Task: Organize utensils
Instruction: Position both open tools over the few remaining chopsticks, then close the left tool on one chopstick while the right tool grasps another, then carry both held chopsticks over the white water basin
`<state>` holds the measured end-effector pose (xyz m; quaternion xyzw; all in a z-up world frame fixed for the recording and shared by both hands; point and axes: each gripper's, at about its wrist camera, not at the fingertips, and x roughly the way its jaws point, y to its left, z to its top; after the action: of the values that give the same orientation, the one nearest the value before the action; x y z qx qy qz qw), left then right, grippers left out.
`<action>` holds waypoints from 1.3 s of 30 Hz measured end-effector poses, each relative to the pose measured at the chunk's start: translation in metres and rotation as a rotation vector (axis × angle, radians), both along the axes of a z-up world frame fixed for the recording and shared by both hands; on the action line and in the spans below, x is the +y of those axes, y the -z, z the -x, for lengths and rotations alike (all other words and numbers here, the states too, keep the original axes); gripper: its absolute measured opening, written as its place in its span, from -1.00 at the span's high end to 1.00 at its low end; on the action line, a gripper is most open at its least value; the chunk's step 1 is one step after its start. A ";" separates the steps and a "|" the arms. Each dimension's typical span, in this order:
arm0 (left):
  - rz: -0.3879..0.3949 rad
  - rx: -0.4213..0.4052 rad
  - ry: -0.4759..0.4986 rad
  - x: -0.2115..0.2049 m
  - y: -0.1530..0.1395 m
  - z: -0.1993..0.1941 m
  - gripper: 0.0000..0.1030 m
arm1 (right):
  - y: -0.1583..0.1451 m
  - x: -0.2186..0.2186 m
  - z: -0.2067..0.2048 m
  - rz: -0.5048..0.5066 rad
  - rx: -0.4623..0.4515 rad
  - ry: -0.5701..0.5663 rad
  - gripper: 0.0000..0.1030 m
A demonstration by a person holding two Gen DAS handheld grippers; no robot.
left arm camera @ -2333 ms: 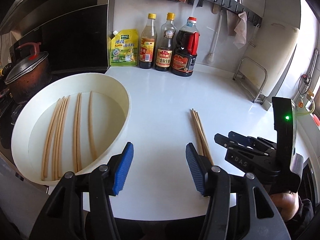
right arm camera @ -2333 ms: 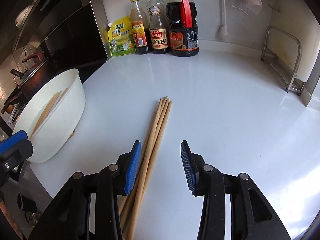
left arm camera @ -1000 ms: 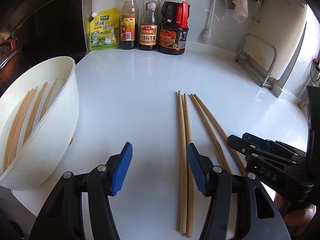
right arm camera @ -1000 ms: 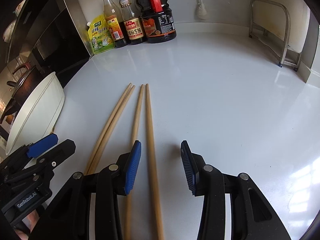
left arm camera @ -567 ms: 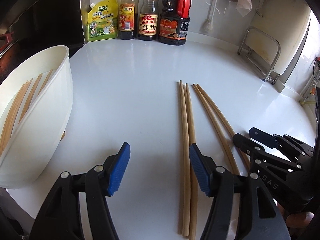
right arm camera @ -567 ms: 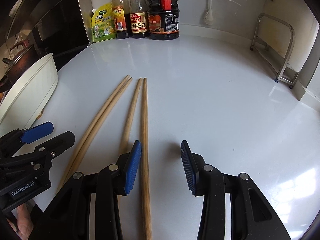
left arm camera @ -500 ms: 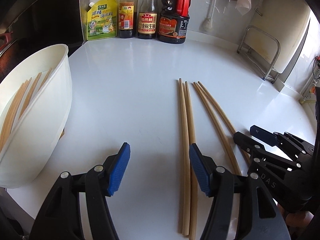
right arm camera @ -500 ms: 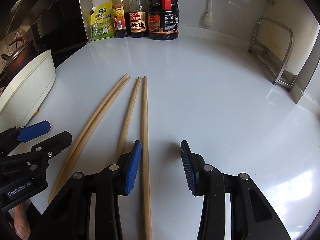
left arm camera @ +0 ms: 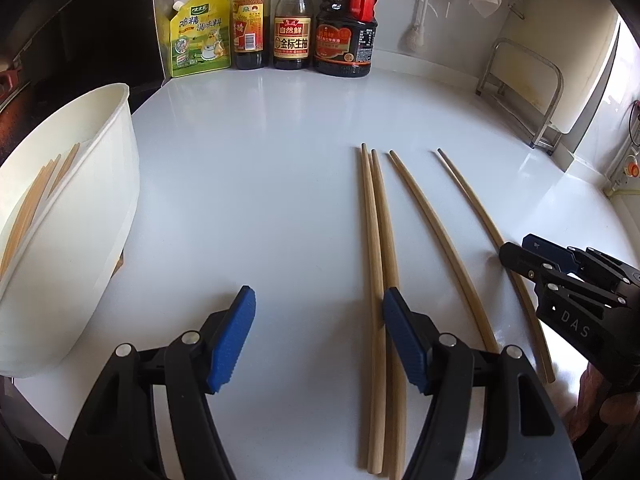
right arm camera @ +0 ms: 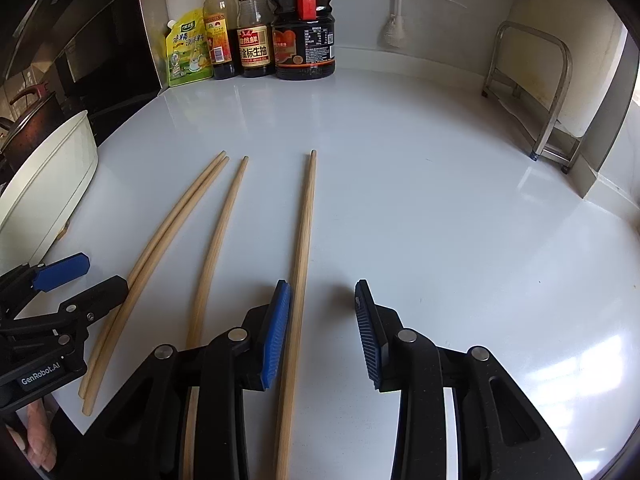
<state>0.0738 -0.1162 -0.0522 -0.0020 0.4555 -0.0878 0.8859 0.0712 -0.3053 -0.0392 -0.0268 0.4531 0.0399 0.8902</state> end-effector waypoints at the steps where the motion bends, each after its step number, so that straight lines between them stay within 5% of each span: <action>1: -0.004 -0.001 0.002 -0.001 0.000 0.000 -0.26 | 0.000 -0.001 0.000 -0.003 0.000 0.000 0.36; 19: -0.065 -0.010 0.003 -0.008 0.002 -0.018 -0.29 | 0.001 0.008 0.001 0.036 -0.005 -0.023 0.36; 22: -0.063 -0.014 0.022 -0.012 0.001 -0.018 -0.03 | 0.001 0.010 0.002 0.045 -0.007 -0.027 0.40; 27: -0.053 -0.011 0.086 -0.023 -0.003 -0.011 0.86 | 0.002 0.014 0.002 0.066 -0.018 -0.042 0.87; 39: 0.029 0.002 0.040 0.001 -0.025 -0.005 0.86 | -0.011 -0.003 0.003 -0.112 -0.035 0.000 0.88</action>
<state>0.0787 -0.1151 -0.0274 -0.0056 0.4550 -0.1122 0.8834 0.0679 -0.3085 -0.0284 0.0224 0.4347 0.0649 0.8980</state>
